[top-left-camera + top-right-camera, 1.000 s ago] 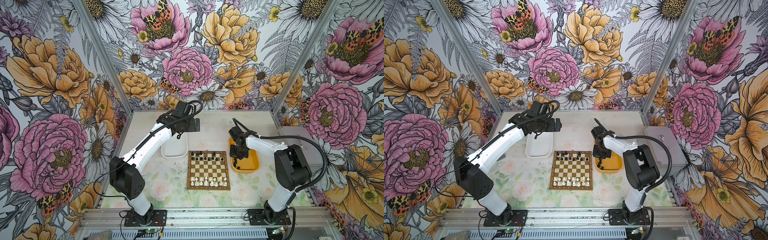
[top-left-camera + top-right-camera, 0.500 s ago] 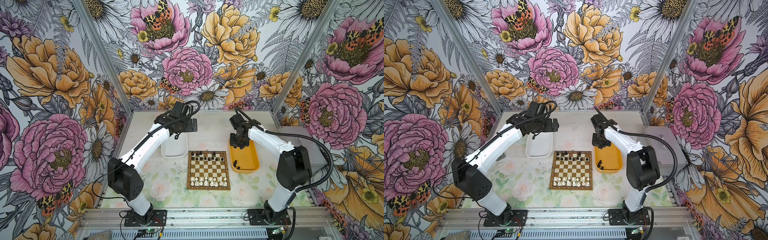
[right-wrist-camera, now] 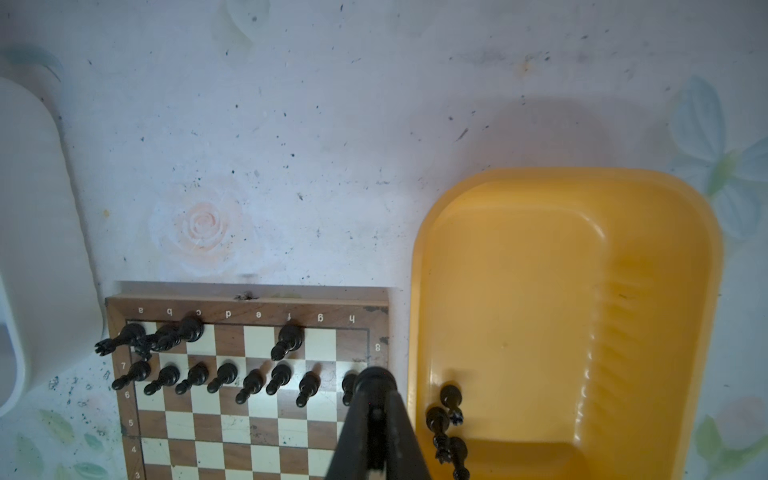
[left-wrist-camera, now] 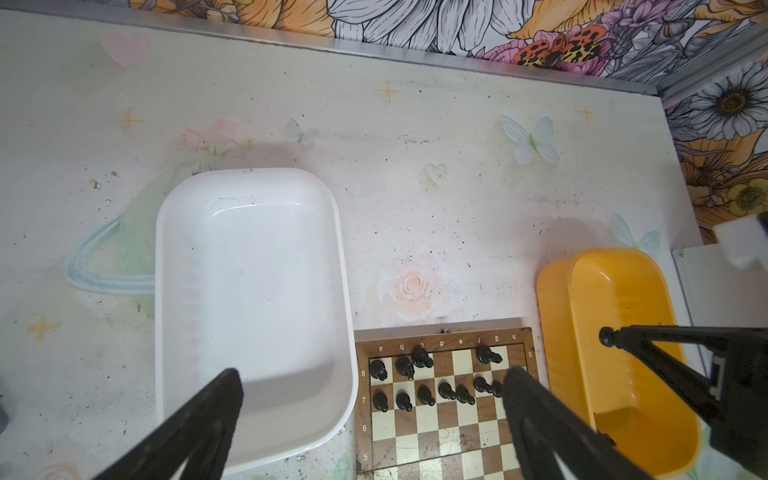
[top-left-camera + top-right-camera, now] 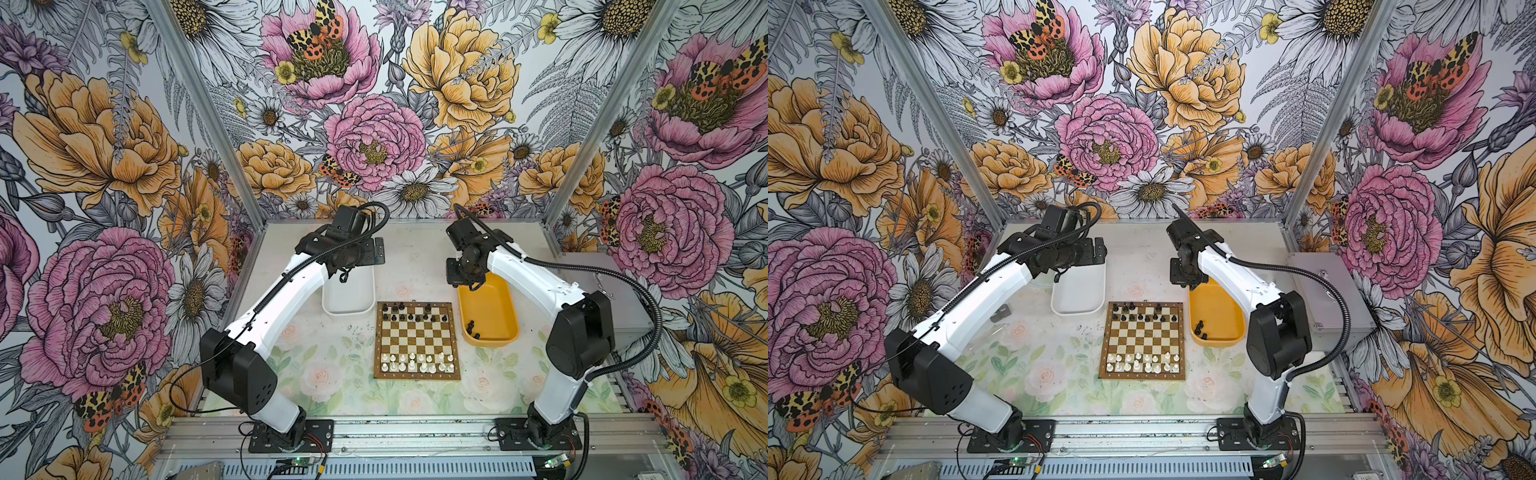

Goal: Set up the chess pieces on the board
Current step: 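Lift the black piece out of the yellow tub with the right gripper, then carry the black piece with the right gripper over the board's far ranks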

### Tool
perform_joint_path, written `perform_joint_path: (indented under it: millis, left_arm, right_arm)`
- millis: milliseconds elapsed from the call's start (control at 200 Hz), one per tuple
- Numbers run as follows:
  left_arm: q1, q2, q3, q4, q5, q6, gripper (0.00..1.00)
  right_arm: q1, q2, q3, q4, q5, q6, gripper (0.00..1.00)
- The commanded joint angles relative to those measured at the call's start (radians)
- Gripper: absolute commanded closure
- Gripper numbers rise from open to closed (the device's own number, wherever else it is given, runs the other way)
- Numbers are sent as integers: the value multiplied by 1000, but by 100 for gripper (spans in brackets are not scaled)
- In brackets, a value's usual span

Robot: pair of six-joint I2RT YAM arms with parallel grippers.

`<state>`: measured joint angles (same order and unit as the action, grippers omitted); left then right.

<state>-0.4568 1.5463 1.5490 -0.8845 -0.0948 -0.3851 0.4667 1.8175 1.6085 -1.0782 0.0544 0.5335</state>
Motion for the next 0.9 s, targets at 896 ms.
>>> perform_joint_path:
  millis: [896]
  left_arm:
    - [64, -209, -172, 28, -40, -19, 1]
  right_arm:
    - [66, 129, -87, 81, -101, 26, 100]
